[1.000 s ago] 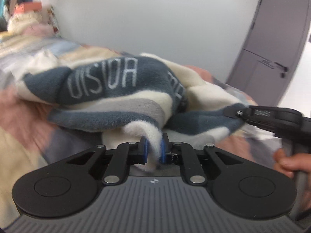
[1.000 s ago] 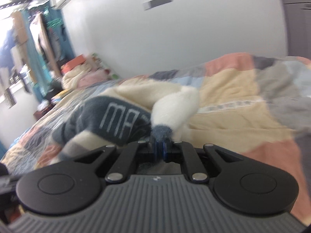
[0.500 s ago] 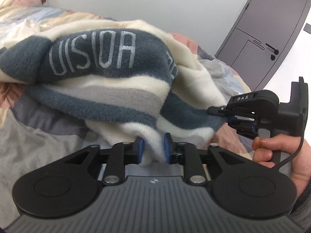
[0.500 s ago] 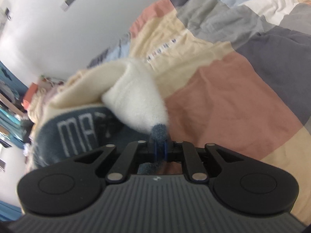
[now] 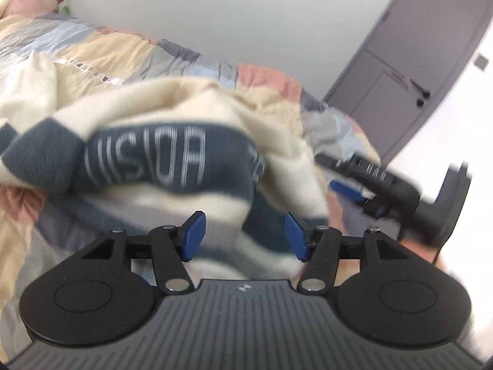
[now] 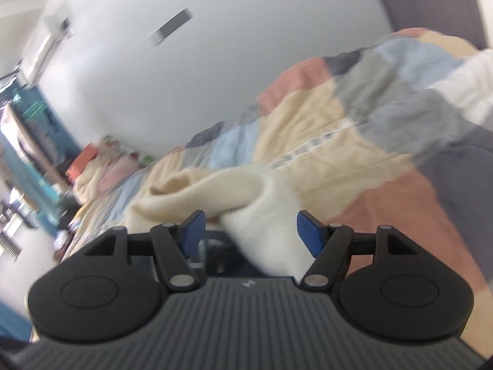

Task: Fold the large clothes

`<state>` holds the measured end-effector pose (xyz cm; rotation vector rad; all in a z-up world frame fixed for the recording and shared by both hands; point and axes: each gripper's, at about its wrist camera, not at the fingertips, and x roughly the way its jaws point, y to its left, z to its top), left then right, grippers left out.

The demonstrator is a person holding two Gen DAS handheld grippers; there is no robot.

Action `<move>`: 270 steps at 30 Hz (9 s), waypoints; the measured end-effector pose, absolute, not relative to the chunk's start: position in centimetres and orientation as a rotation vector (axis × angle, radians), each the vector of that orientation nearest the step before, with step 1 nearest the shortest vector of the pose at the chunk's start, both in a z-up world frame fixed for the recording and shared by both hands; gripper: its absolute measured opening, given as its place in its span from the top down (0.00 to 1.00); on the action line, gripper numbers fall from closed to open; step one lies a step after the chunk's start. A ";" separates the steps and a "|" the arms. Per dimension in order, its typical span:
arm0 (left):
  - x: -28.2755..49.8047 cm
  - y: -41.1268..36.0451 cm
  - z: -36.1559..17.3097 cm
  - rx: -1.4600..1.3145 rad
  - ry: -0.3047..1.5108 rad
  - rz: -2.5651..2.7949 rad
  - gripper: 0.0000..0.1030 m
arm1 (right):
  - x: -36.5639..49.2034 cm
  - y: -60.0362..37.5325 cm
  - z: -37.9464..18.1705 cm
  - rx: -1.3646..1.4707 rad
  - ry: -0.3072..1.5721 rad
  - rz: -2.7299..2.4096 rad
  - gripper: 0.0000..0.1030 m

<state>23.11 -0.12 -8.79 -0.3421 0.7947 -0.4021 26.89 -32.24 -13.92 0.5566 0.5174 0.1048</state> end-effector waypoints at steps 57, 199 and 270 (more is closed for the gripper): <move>27.6 -4.4 -3.2 -0.185 0.453 0.004 0.51 | 22.1 -25.7 -7.1 0.284 0.250 0.468 0.91; -4.1 6.3 27.1 -0.251 -0.185 -0.105 0.77 | 8.0 -21.1 25.5 0.093 -0.150 0.439 0.82; 42.3 8.9 -8.8 -0.306 0.630 -0.095 0.33 | 43.2 -21.9 -10.2 0.165 0.517 0.258 0.40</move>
